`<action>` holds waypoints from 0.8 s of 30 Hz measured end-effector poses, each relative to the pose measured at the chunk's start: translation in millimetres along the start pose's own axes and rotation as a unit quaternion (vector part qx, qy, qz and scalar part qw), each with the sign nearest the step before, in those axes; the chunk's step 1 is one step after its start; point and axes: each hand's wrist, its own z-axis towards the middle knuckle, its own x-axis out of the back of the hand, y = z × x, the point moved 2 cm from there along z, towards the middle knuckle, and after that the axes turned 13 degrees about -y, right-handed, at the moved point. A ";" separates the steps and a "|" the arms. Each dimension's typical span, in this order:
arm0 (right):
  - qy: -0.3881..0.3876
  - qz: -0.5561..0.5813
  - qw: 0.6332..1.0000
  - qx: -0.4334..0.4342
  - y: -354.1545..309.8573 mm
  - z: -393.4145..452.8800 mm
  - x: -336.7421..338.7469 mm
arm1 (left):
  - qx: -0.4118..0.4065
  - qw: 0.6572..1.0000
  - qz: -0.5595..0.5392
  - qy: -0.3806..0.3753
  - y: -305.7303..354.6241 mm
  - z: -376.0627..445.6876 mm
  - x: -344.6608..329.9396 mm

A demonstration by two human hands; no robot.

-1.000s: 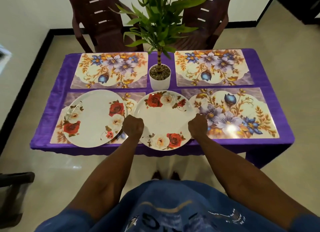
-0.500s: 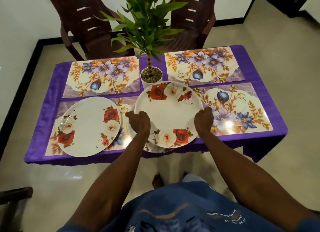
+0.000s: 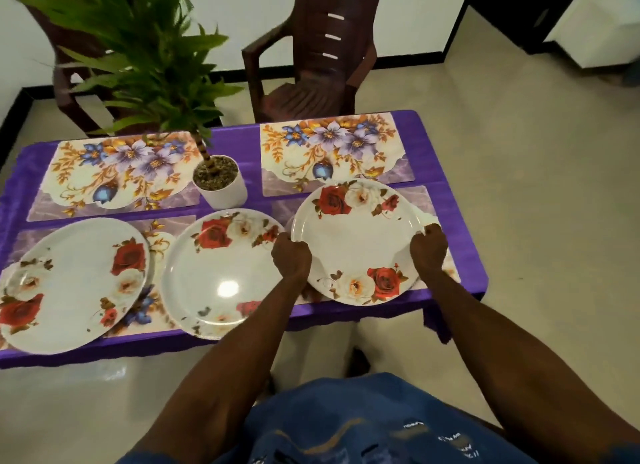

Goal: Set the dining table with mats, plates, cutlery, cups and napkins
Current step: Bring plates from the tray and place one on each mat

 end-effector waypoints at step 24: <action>-0.105 -0.097 0.990 0.014 32.8 67.6 13.9 | 0.036 0.994 0.093 0.050 -10.9 -2.1 -52.1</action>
